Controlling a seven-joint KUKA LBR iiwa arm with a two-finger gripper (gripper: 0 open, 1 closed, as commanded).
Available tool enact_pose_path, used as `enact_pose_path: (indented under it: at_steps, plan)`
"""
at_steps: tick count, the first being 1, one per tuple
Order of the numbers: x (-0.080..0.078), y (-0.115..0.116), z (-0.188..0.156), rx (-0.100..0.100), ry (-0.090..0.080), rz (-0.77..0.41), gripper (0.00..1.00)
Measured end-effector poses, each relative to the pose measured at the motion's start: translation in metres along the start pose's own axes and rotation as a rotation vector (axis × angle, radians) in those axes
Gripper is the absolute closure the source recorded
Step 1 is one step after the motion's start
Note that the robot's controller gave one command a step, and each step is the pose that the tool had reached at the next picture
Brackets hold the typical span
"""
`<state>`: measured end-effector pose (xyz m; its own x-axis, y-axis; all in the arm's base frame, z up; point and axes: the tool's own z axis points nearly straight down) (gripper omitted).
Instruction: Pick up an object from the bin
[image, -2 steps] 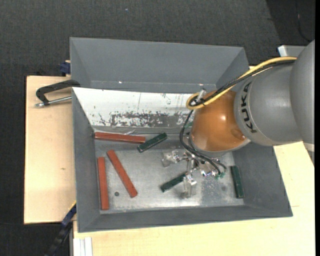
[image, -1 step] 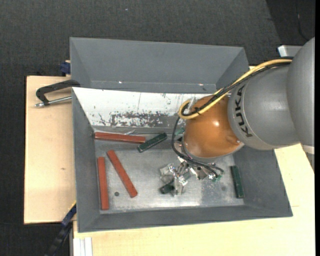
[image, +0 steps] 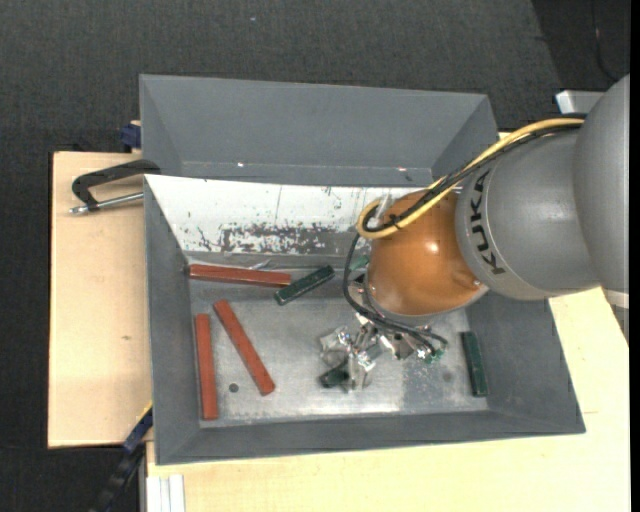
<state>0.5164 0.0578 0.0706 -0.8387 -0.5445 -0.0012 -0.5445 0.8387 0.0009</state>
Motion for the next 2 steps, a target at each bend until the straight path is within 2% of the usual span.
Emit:
enact_pose_path:
  at_steps: [2]
  plan:
    - [0.0013,0.0012,-0.0082,-0.003,0.005,0.000,1.00]
